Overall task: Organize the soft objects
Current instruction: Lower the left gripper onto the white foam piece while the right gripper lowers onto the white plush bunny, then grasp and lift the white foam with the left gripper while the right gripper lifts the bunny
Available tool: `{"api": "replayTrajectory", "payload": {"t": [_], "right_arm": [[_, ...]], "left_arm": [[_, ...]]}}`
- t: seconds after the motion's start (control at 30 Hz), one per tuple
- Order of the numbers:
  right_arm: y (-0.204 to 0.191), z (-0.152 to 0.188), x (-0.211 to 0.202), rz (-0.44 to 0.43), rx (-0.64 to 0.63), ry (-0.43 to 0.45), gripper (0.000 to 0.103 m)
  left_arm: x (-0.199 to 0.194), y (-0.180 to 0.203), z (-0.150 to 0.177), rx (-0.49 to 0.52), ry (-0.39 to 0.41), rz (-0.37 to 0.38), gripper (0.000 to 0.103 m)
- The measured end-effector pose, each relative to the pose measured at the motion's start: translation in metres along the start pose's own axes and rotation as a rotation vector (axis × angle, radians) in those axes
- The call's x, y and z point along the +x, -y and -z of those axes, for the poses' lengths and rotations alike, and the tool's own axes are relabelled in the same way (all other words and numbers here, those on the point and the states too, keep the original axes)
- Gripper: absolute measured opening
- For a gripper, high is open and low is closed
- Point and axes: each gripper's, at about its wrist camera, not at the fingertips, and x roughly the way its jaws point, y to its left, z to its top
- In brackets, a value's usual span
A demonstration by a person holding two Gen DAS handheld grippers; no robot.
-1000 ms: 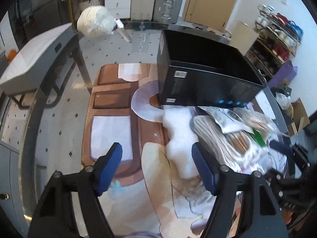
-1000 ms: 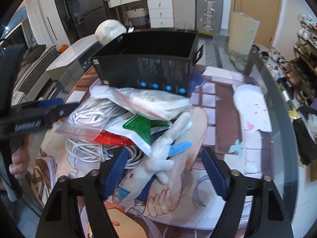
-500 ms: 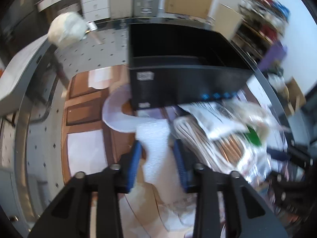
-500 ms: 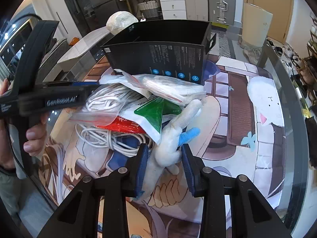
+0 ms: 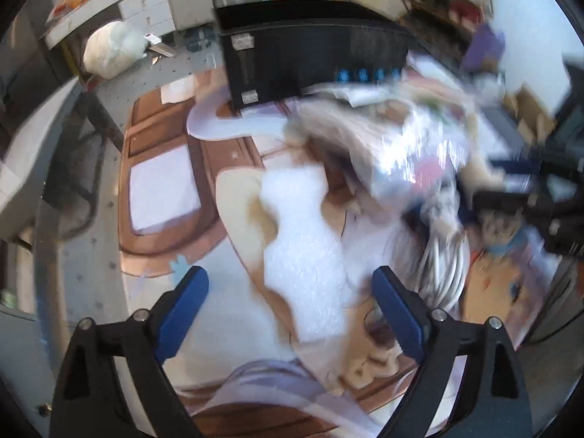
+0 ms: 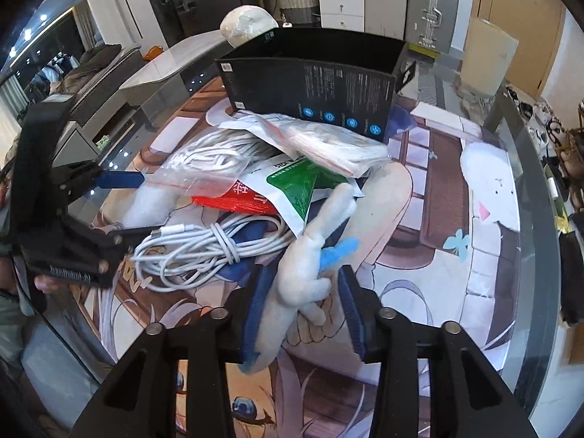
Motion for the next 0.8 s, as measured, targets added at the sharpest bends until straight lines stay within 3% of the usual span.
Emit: {"api": "replayTrajectory", "payload": {"t": [0.07, 0.13, 0.2, 0.23, 0.27, 0.4, 0.47, 0.73, 0.77, 0.8], "right_arm": [[-0.001, -0.001, 0.004, 0.001, -0.005, -0.009, 0.043], [-0.001, -0.001, 0.005, 0.004, -0.007, -0.013, 0.043], [0.000, 0.000, 0.006, 0.005, 0.000, -0.014, 0.043], [0.001, 0.000, 0.005, 0.004, 0.002, -0.013, 0.043], [0.002, -0.001, 0.005, 0.005, 0.003, -0.011, 0.043], [0.003, -0.003, 0.006, 0.015, 0.006, -0.006, 0.043], [0.003, -0.003, 0.008, 0.016, 0.006, -0.012, 0.043], [0.006, -0.006, 0.011, 0.017, 0.013, -0.019, 0.040], [0.006, -0.006, 0.011, 0.015, 0.011, -0.019, 0.032], [0.005, -0.006, 0.010, 0.016, 0.006, -0.021, 0.031]], "left_arm": [[0.003, 0.001, 0.001, -0.001, -0.011, -0.009, 0.096], [0.006, 0.001, -0.001, -0.004, -0.023, -0.013, 0.090], [0.004, -0.001, -0.003, -0.022, -0.017, -0.020, 0.062], [0.002, -0.001, -0.005, -0.021, -0.004, -0.022, 0.039], [0.000, 0.000, -0.008, -0.013, 0.002, -0.009, 0.037], [0.002, 0.001, -0.014, -0.010, -0.002, 0.016, 0.043], [0.003, 0.004, -0.017, 0.003, -0.001, 0.011, 0.063], [0.001, 0.010, -0.018, -0.016, 0.019, 0.003, 0.063], [0.001, 0.010, -0.017, -0.022, 0.016, 0.010, 0.056], [0.001, 0.009, -0.017, -0.027, 0.011, 0.017, 0.047]]}}
